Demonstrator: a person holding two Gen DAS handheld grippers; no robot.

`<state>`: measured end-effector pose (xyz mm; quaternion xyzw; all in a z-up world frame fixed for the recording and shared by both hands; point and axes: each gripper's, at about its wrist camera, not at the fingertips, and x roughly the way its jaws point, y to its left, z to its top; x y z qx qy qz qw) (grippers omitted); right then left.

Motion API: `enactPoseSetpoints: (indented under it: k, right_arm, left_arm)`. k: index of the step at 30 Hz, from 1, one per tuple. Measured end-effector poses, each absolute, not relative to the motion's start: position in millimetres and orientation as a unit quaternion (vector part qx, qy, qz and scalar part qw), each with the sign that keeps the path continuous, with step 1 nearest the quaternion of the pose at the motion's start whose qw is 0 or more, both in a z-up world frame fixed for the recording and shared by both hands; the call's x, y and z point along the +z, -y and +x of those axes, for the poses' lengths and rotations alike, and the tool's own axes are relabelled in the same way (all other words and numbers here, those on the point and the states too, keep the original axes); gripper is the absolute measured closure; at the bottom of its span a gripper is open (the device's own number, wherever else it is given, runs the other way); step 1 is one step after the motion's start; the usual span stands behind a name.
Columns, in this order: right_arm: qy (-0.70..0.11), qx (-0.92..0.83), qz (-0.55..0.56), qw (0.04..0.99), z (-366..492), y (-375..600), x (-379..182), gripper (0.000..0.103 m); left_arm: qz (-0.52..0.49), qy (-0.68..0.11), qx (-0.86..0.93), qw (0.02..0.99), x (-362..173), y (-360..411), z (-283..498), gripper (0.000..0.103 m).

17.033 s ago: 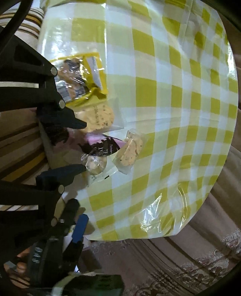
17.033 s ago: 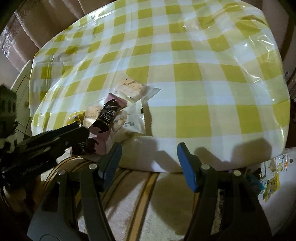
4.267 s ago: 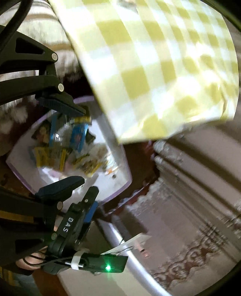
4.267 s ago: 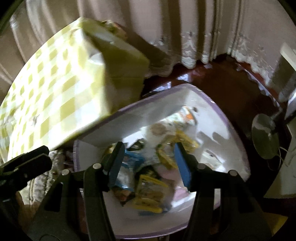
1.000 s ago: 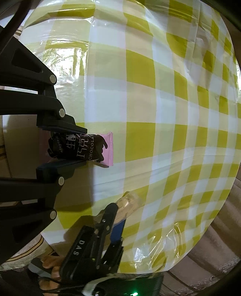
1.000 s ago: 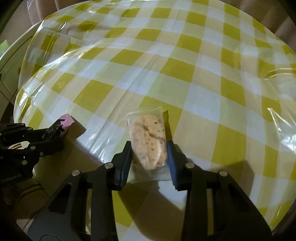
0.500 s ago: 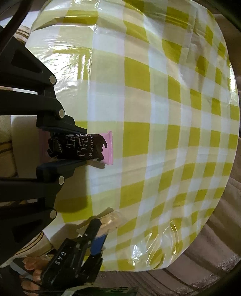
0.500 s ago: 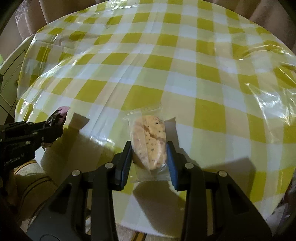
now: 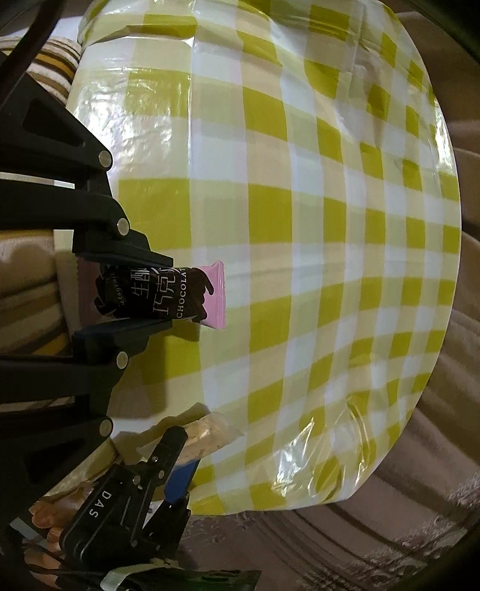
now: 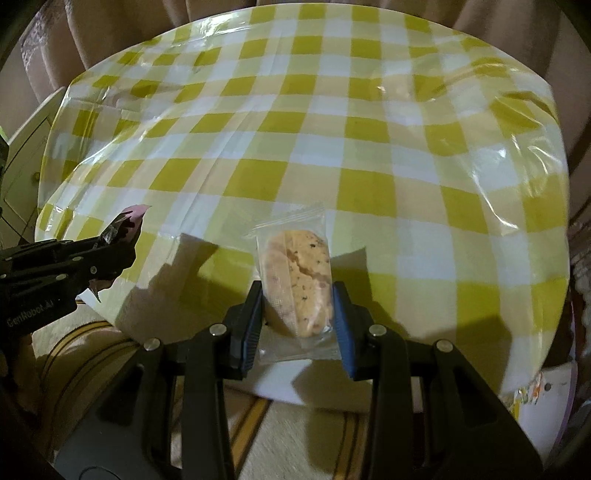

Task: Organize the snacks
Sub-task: 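Carry both packets over the white bin and open both tools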

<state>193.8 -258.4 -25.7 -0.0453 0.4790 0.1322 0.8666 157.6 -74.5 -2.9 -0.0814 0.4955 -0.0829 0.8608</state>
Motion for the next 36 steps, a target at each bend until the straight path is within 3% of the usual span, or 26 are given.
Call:
enactPoseSetpoints:
  k: [15, 36]
  right_arm:
    - [-0.471, 0.075, 0.013, 0.879, 145.7, 338.8, -16.1, 0.063]
    - [-0.489, -0.125, 0.101, 0.857, 62.8, 544.0, -33.4, 0.063]
  left_arm:
    - [-0.037, -0.499, -0.156, 0.852, 9.7, 165.5, 147.0, 0.077]
    - [0.058, -0.508, -0.317, 0.799, 16.9, 349.6, 114.4, 0.077]
